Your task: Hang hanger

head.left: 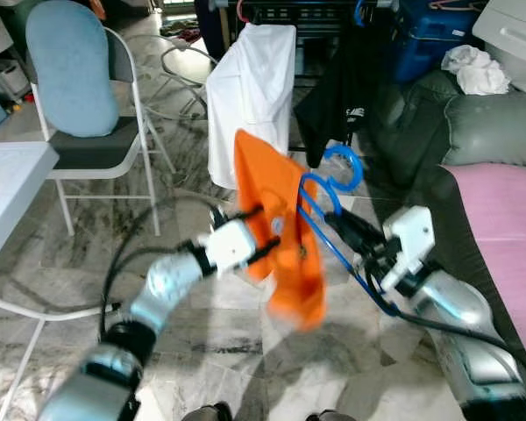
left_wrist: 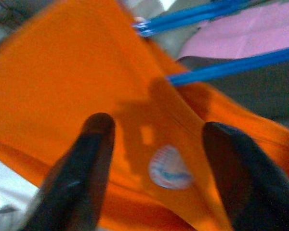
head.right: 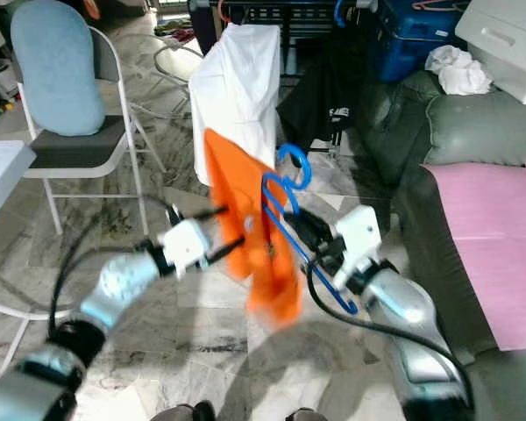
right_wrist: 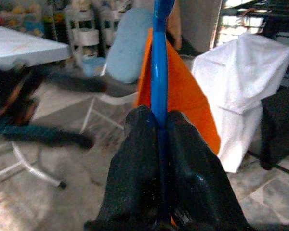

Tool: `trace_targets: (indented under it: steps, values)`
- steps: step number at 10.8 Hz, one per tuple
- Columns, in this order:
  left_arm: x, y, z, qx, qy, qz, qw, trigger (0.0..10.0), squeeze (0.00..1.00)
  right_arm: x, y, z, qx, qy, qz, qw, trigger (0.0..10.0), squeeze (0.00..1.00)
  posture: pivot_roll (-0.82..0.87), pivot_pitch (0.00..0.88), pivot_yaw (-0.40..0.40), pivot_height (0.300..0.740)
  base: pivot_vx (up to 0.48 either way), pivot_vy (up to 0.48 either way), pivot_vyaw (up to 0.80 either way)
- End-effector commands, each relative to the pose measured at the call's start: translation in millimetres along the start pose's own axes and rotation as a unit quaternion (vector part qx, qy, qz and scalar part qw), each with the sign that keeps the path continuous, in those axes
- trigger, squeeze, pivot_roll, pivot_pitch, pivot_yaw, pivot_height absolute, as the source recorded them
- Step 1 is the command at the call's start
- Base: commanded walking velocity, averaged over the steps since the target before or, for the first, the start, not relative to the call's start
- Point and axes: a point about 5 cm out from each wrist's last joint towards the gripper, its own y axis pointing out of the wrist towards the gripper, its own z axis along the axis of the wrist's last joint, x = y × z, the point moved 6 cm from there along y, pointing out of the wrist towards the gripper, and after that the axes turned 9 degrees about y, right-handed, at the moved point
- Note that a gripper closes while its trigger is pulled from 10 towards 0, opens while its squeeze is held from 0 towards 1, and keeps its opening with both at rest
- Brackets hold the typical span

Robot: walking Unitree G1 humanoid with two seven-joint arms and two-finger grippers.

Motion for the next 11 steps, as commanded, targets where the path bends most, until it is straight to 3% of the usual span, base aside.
trace_targets:
  steps: [1,3,5,6,7,8,11]
  values:
    - [-7.5,-1.7,-4.7,-0.013,0.021,0.001,1.000,10.0,1.00,-12.3,-0.4,13.5,0.022,0.001,0.032,0.999,10.0,0.00,-0.21,0.084,0.052,0.740,0.000,0.000,0.00]
    - [-23.5,-5.9,-21.4,-0.063,0.045,0.019,0.997,10.0,1.00,-16.8,-10.1,13.7,0.015,0.009,0.046,0.999,10.0,0.00,-0.22,0.088,0.059,0.740,0.000,0.000,0.00]
    - [-42.5,-8.5,-30.9,-0.096,0.034,0.076,0.992,10.0,1.00,-21.3,-13.6,15.3,0.013,0.016,0.057,0.998,10.0,0.00,-0.23,0.091,0.062,0.740,0.000,0.000,0.00]
    - [-43.8,-7.5,-30.4,-0.096,0.042,0.080,0.991,10.0,0.75,-23.8,-13.9,14.1,0.008,0.015,0.063,0.998,10.0,0.00,-0.23,0.091,0.062,0.740,0.000,0.000,0.00]
    - [-44.1,-6.5,-29.3,-0.095,0.051,0.077,0.991,10.0,0.15,-22.2,-15.3,9.1,-0.003,0.012,0.061,0.998,10.0,0.00,-0.23,0.090,0.062,0.740,0.000,0.000,0.00]
    - [-44.0,-5.0,-22.4,-0.077,0.079,0.054,0.992,10.0,0.00,-22.6,-20.0,0.9,-0.026,0.005,0.070,0.997,10.0,0.00,-0.22,0.090,0.062,0.740,0.000,0.000,0.00]
    - [-41.9,-8.2,-11.4,-0.044,0.132,-0.025,0.990,10.0,0.00,-16.8,-29.6,-10.1,-0.062,-0.007,0.078,0.995,10.0,0.00,-0.22,0.095,0.067,0.740,0.000,0.000,0.00]
